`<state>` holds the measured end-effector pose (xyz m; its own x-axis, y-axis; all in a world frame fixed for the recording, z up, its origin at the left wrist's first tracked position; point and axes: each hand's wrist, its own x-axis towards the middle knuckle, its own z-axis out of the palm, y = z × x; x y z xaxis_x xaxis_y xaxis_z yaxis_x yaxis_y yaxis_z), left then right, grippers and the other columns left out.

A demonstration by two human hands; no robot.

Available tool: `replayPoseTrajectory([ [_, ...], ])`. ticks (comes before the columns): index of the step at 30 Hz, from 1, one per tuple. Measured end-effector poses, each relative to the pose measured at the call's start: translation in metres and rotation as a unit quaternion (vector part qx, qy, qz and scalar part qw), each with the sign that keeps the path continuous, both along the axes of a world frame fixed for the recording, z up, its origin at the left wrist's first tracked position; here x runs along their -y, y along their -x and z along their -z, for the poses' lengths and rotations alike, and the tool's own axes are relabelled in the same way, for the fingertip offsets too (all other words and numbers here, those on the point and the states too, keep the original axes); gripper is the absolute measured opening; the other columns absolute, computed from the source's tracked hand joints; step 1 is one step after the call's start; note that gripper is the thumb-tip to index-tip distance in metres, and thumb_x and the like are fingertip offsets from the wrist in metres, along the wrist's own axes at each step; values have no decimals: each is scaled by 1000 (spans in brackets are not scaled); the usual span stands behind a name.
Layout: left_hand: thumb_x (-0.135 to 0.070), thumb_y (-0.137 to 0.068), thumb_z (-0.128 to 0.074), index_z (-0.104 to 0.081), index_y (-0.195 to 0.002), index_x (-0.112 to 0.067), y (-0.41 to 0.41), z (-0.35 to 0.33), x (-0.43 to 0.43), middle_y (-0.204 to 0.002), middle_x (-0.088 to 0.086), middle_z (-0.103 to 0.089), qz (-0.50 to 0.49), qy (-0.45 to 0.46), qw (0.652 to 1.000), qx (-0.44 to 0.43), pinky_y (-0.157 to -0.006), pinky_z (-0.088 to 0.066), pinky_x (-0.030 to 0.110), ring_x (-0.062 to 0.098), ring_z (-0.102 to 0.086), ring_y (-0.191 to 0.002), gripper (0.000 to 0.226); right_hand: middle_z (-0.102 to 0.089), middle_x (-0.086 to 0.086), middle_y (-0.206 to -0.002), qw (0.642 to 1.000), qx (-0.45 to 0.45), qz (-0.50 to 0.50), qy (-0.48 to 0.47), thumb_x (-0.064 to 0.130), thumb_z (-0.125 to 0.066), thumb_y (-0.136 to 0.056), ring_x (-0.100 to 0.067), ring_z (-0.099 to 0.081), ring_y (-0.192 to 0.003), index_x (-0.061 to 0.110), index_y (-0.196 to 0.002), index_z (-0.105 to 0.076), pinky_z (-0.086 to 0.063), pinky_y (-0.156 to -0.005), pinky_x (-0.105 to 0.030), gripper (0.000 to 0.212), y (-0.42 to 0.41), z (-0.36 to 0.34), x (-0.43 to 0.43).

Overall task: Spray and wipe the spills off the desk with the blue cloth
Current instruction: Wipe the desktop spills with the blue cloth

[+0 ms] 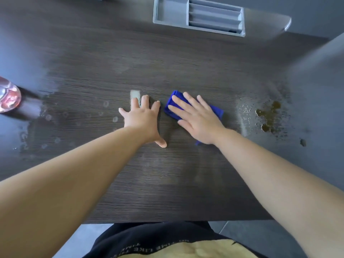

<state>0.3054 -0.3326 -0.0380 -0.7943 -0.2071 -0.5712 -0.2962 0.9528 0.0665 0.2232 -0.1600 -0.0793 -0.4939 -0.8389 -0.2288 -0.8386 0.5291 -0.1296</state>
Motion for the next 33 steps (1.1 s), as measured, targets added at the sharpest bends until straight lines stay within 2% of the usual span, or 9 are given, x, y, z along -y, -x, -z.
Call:
replayPoseTrajectory([
  [3,-67,-45,-80,-14,-146,-28,0,-1,1,-150,4,-11,0,-3,1000,3,-104,-29,64,32,-13,-137,127,-6,8,-159,983,-17,184,-13,38,-23,-102,-23,-3,-147,31,-150,-16,-7,-117,-50,49,38,2,1],
  [6,-67,-45,-80,-14,-146,-28,1,-2,2,-150,4,-12,-1,-2,1000,5,-103,-29,63,31,-14,-136,127,2,7,-160,919,-5,395,11,43,-19,-101,-23,4,-147,31,-151,-10,0,-117,-49,52,40,1,42],
  [8,-67,-45,-80,-14,-147,-28,1,-2,2,-150,5,-12,-1,-3,1000,4,-103,-29,64,32,-14,-137,127,1,5,-160,940,-10,342,6,46,-21,-100,-25,3,-146,29,-151,-9,0,-116,-50,55,20,3,55],
  [10,-67,-46,-80,-13,-147,-27,1,-2,2,-150,5,-12,1,-3,1000,5,-104,-28,65,31,-13,-137,127,-8,3,-160,985,-15,170,9,48,-22,-98,-27,-5,-146,27,-150,-16,-7,-116,-52,57,3,4,41],
  [13,-67,-46,-79,-11,-148,-27,1,-1,2,-151,5,-10,4,0,1000,7,-105,-27,64,31,-12,-137,128,-22,3,-157,999,-34,29,1,44,-23,-95,-29,-19,-144,26,-147,-29,-16,-113,-54,55,30,1,6],
  [19,-67,-46,-79,-11,-147,-28,2,-1,3,-151,4,-9,0,0,1000,9,-105,-27,64,31,-11,-138,128,6,7,-160,903,-3,429,-11,47,-17,-100,-24,6,-146,31,-151,-6,2,-116,-50,54,65,-2,56],
  [25,-67,-47,-79,-10,-148,-27,2,-2,2,-152,5,-7,0,5,1000,11,-106,-26,63,31,-10,-139,128,-4,9,-160,998,-10,63,-8,42,-26,-100,-22,-1,-147,33,-150,-14,-4,-116,-50,52,45,-1,56],
  [30,-67,-46,-79,-10,-148,-28,0,-1,2,-153,4,-6,1,7,1000,10,-106,-26,63,31,-9,-139,129,5,10,-159,944,20,328,-10,45,-16,-101,-22,7,-146,34,-150,-6,2,-117,-48,51,76,-1,57],
  [33,-67,-46,-80,-11,-148,-28,0,-2,2,-153,5,-7,-5,4,1000,3,-106,-26,64,31,-9,-139,129,8,7,-160,958,23,285,-8,49,-18,-99,-24,9,-146,32,-151,-5,3,-116,-50,56,42,-4,73],
])
